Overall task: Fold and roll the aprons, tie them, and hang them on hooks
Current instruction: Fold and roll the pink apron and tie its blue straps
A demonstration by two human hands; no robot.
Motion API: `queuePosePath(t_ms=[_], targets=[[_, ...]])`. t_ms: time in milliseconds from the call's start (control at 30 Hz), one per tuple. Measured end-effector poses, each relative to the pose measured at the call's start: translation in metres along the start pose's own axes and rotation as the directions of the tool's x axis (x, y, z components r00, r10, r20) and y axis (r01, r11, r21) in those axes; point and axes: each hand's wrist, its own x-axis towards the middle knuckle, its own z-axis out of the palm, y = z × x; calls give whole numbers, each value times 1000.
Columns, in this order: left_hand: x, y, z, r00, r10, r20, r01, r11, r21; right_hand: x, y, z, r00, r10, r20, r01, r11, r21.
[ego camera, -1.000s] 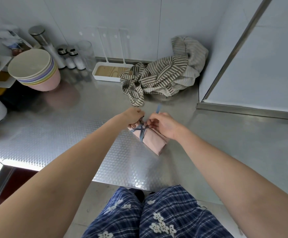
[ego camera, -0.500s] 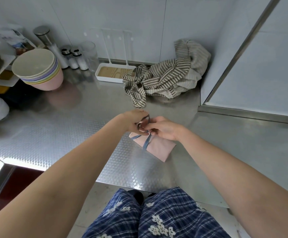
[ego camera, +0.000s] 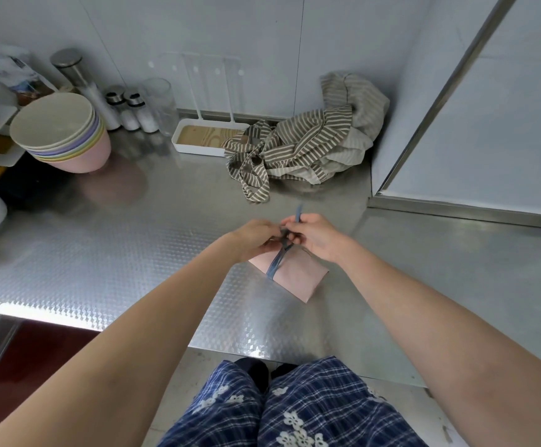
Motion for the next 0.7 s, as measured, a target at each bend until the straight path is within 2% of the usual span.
queuePosePath(t_ms=[67, 167, 267, 433, 500, 567, 633, 700], targets=[[2, -1, 0, 998, 57, -5, -56, 995, 85, 2, 1, 0, 999, -20, -27, 21, 999, 38], [13, -6, -3, 983, 122, -138, -78, 955, 287, 7, 1, -2, 997, -54, -49, 57, 996, 65], [20, -7, -1, 961, 141, -240, -37, 920, 390, 13, 5, -5, 993, -65, -94, 66, 998, 5], [24, -4, 8, 941, 212, -263, -66, 880, 471, 20, 16, -12, 969, -71, -236, 36, 988, -148], [23, -2, 10, 931, 257, -259, -49, 792, 609, 20, 17, -13, 965, -86, -248, 38, 981, -192], [22, 0, 13, 920, 304, -247, -19, 665, 747, 21, 17, -16, 950, -141, -278, 43, 942, -332], [23, 0, 18, 914, 335, -230, -18, 599, 801, 21, 16, -19, 937, -197, -288, 20, 854, -521], [26, 0, 21, 913, 346, -216, -7, 542, 840, 21, 14, -22, 941, -173, -292, -26, 821, -570]])
